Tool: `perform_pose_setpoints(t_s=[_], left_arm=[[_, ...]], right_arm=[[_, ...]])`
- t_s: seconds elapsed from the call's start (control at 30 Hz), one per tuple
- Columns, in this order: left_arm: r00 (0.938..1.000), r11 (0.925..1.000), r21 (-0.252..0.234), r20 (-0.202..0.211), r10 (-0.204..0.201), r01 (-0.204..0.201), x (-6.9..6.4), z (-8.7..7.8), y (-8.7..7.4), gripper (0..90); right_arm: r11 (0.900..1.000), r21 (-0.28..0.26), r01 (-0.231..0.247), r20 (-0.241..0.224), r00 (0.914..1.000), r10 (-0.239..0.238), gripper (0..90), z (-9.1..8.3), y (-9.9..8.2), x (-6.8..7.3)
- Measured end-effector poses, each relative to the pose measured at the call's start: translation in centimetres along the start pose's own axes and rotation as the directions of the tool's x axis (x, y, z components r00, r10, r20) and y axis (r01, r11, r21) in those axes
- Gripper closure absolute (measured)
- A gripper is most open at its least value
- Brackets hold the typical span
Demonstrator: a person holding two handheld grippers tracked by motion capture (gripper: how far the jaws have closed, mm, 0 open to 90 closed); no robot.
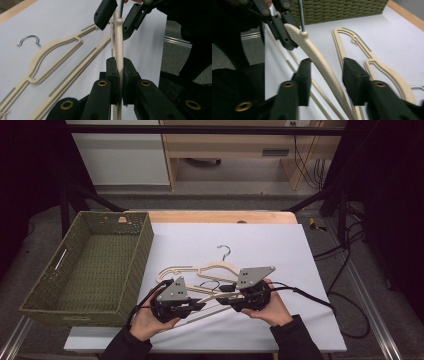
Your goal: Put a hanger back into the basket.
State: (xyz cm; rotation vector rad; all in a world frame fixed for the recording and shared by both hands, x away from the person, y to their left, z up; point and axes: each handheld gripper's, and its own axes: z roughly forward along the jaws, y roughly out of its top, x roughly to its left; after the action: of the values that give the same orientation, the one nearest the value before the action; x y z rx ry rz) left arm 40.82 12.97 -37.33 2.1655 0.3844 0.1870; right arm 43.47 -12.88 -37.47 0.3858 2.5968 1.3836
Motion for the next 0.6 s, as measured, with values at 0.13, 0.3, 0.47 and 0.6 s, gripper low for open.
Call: perform_pose_setpoints(t_s=[0.13,0.3,0.47,0.6], left_arm=[[0.9981,0.9996,-0.007,-0.055,-0.027,0.027,-0.2,-0.5,0.1,85.7],[0.9870,0.9980,-0.043,-0.152,-0.052,0.046,-0.2,-1.9,0.6,85.6],[0.9766,0.9937,-0.102,-0.204,-0.067,0.047,0.1,-4.6,1.7,85.6],[0.9690,0.9941,-0.109,-0.245,-0.030,0.004,0.3,-7.1,3.3,85.6]], right_arm=[[0.9992,-0.040,0.001,0.084,0.9965,0.003,42.6,-0.9,-0.3,0.3],[0.9871,-0.151,-0.053,0.186,0.9792,0.081,27.2,-3.3,-0.9,-0.1],[0.9654,-0.228,-0.127,0.254,0.9492,0.185,16.1,-5.4,-2.1,-0.4],[0.9595,-0.222,-0.173,0.303,0.9231,0.237,11.9,-6.4,-3.5,-0.7]])
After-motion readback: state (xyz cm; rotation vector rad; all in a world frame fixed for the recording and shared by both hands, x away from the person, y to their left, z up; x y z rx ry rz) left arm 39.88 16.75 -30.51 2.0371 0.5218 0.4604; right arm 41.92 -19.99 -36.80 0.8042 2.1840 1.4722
